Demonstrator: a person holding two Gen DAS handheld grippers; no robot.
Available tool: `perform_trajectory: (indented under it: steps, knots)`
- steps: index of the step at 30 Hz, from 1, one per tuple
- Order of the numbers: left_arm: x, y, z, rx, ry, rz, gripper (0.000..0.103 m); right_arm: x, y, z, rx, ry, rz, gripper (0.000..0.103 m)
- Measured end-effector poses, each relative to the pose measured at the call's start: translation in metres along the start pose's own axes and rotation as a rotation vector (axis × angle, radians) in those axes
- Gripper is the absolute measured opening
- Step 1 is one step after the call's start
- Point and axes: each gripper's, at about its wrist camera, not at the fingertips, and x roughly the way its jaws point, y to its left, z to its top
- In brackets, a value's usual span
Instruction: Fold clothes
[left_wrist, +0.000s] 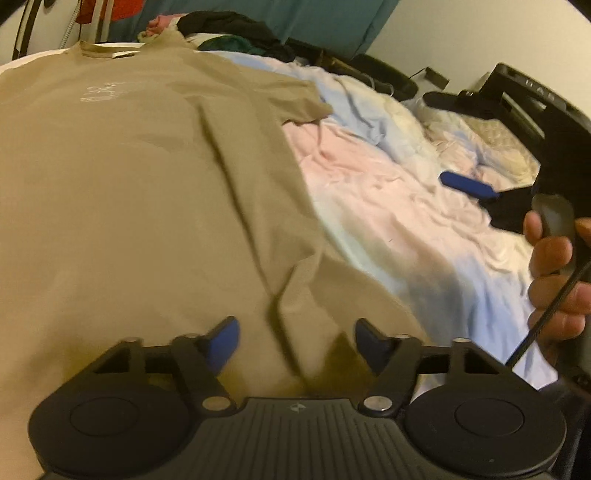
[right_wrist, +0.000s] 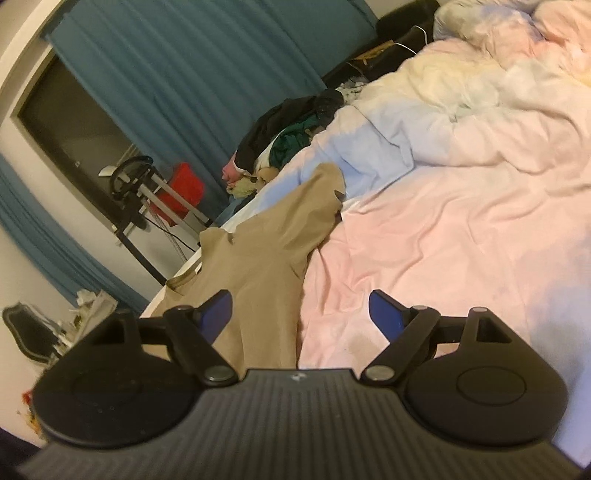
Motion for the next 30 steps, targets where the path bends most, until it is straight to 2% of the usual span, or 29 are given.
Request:
perform_trajectory:
  steps: [1, 3, 6, 12, 14, 15, 16, 17, 18, 19, 22, 25, 28, 30]
  knots:
    - [0.003, -0.003, 0.001, 0.006, -0.003, -0.011, 0.031, 0.000, -0.001, 0.001, 0.005, -0.002, 0.007, 0.083]
    - [0.008, -0.008, 0.002, 0.018, -0.009, -0.034, 0.013, 0.000, -0.001, 0.002, 0.007, -0.006, 0.021, 0.083]
    - [0.015, -0.015, 0.005, 0.036, -0.019, -0.069, 0.008, -0.002, -0.001, 0.005, 0.006, -0.015, 0.044, 0.083]
    - [0.029, -0.028, 0.007, 0.085, -0.016, -0.109, 0.009, -0.003, -0.003, 0.009, 0.016, -0.034, 0.087, 0.084]
    - [0.028, -0.026, 0.007, 0.078, -0.011, -0.101, 0.015, -0.002, -0.002, 0.009, 0.019, -0.033, 0.107, 0.084]
    - [0.023, -0.023, 0.007, 0.068, -0.011, -0.088, 0.029, -0.002, -0.002, 0.010, 0.023, -0.033, 0.120, 0.084]
    - [0.017, -0.020, 0.009, 0.057, -0.017, -0.069, 0.052, -0.001, -0.002, 0.010, 0.028, -0.034, 0.136, 0.084]
    - [0.011, -0.017, 0.010, 0.047, -0.025, -0.049, 0.061, -0.002, -0.002, 0.010, 0.035, -0.038, 0.158, 0.084]
    - [0.003, -0.013, 0.012, 0.037, -0.043, -0.027, 0.075, -0.002, -0.002, 0.010, 0.043, -0.043, 0.179, 0.084]
    - [-0.007, -0.008, 0.014, 0.030, -0.063, -0.007, 0.081, -0.002, -0.002, 0.010, 0.048, -0.047, 0.198, 0.084]
    - [-0.042, 0.006, 0.024, 0.031, -0.117, 0.061, 0.088, 0.000, 0.000, 0.008, 0.055, -0.055, 0.243, 0.084]
    - [-0.074, 0.020, 0.036, 0.034, -0.203, 0.163, 0.098, 0.011, 0.003, 0.003, 0.062, -0.026, 0.275, 0.084]
    - [-0.094, 0.037, 0.046, -0.008, -0.277, 0.246, 0.099, 0.032, 0.010, -0.003, 0.062, 0.008, 0.288, 0.084]
    - [-0.102, 0.050, 0.051, -0.062, -0.293, 0.257, 0.100, 0.049, 0.016, -0.007, 0.048, 0.025, 0.289, 0.084]
